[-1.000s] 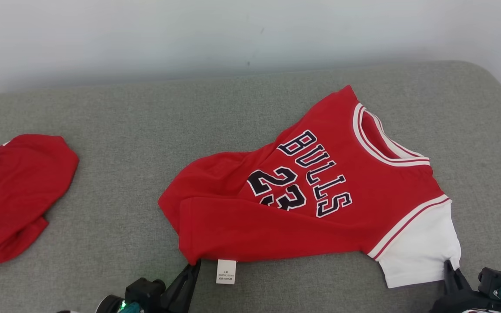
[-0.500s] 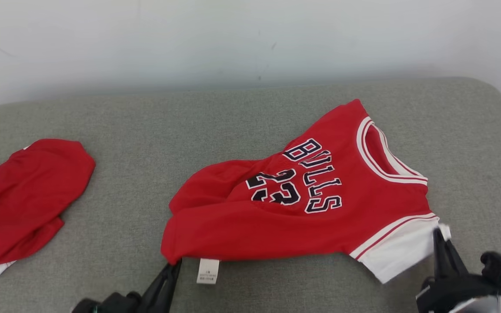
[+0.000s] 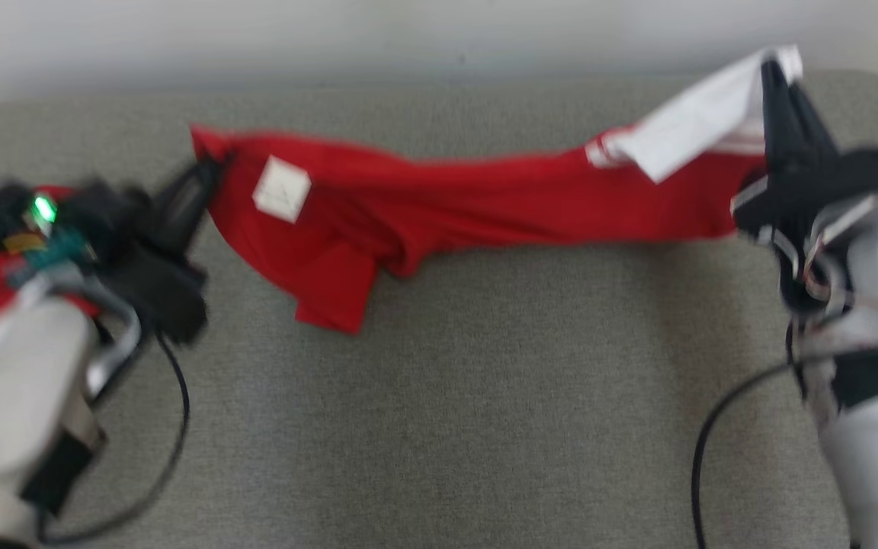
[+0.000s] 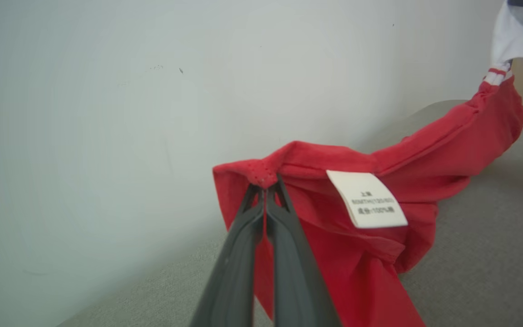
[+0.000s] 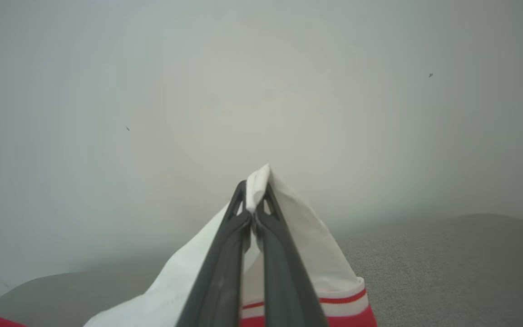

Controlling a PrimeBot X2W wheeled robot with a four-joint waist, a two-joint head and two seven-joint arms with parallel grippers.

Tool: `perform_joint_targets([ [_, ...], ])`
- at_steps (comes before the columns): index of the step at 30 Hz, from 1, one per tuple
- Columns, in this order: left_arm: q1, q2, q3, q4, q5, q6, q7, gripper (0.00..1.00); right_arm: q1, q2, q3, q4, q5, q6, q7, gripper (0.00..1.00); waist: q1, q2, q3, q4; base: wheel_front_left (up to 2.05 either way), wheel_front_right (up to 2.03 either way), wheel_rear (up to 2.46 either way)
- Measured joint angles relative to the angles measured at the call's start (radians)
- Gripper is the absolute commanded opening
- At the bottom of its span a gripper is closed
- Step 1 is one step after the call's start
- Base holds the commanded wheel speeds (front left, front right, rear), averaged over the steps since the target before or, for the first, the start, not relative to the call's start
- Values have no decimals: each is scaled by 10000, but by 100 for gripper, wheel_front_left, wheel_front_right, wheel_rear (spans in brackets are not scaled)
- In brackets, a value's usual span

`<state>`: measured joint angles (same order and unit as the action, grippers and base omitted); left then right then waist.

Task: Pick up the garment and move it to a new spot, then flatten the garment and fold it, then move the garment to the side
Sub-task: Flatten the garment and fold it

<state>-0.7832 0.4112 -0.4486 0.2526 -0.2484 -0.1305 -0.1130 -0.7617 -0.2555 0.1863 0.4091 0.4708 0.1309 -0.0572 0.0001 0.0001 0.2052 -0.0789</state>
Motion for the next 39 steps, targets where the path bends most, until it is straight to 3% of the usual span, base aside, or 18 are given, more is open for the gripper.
perform_joint_targets([
  [6,-3746,821,-1093,1103,-1202,2,589,0,-4032,-188,556,2217,362,0,115,0,1,0,1109,-79,0,0,0],
  [13,-7096,1020,-2205,2788,-1994,0,577,0,-7551,107,460,4638,796,0,-90,0,3,2,2315,-175,0,0,0],
  [17,-8552,851,-2834,3507,-2475,0,594,0,-8981,293,50,6071,784,-2,-395,0,5,3,2631,-368,0,0,0],
  [24,-10855,441,-3289,4730,-2917,0,497,0,-11498,265,-159,7718,-453,-2,-1143,0,-1,1,2527,-715,0,0,0],
  [32,-11938,-280,-3701,5346,-3233,0,-288,0,-12787,525,-25,8224,-1452,-2,-1741,0,-3,0,2563,-554,0,0,0],
  [39,-11889,-247,-4483,5302,-3503,0,-690,0,-12368,639,497,7973,-1220,-2,-1896,0,-2,0,3081,-486,0,0,0],
])
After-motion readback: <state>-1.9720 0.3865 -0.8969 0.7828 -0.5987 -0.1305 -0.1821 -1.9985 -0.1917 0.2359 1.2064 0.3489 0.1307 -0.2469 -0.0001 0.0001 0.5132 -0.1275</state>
